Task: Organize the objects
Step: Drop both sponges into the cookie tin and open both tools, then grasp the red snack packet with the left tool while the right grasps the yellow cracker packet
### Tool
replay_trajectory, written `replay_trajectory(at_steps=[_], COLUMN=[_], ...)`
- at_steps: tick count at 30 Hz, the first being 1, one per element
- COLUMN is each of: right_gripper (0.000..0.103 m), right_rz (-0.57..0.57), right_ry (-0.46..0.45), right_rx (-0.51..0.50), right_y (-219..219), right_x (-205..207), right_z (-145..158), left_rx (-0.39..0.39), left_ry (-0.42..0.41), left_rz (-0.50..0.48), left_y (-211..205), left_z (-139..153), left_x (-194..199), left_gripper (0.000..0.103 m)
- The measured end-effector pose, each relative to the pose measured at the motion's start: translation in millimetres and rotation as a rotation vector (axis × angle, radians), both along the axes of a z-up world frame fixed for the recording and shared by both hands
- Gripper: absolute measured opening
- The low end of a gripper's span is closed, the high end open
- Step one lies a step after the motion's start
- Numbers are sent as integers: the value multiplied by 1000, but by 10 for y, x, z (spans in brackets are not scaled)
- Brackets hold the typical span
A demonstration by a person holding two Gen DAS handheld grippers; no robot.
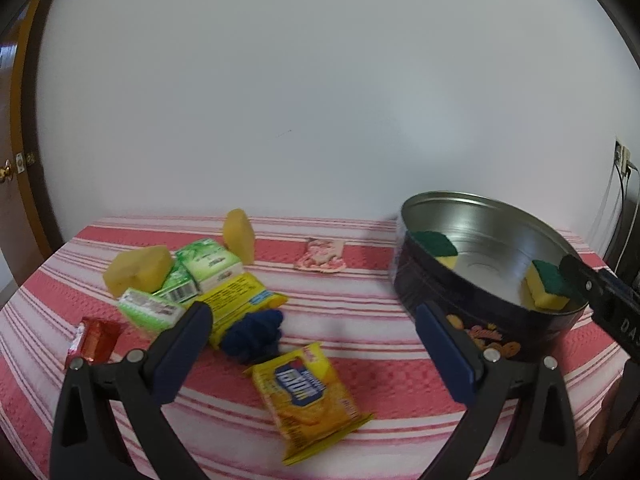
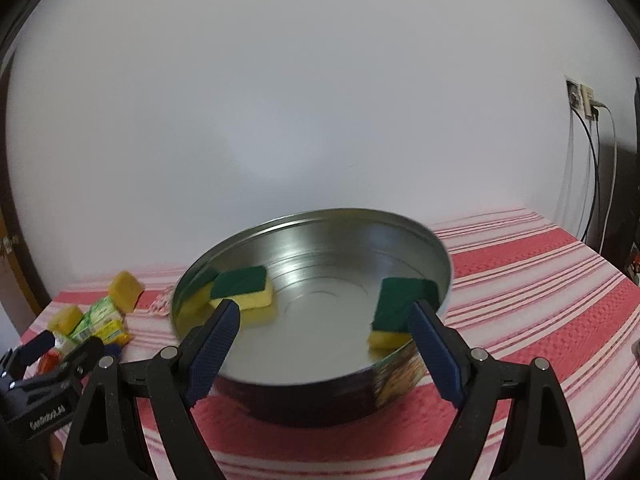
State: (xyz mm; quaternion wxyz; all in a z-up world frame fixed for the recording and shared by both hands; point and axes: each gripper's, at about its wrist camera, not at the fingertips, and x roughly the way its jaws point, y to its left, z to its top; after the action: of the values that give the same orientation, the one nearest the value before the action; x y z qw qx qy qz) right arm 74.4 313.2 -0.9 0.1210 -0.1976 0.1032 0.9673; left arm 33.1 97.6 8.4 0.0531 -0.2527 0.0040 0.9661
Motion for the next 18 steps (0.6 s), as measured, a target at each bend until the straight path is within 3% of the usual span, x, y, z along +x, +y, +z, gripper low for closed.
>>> replay_trajectory(at_steps=[10, 18], right_gripper=[88, 88], right_rz=[87, 175], right_ry=[-20, -73], right_rx=[-19, -58], right_y=[-455, -823], right_x=[76, 20], right_z=[-15, -61], left_rx=[-12, -10], left_ry=[-36, -100], left_rz=[47, 146], left_y=[-457, -1149], left_z=[-30, -101], left_x=[37, 16], left_gripper=[103, 103])
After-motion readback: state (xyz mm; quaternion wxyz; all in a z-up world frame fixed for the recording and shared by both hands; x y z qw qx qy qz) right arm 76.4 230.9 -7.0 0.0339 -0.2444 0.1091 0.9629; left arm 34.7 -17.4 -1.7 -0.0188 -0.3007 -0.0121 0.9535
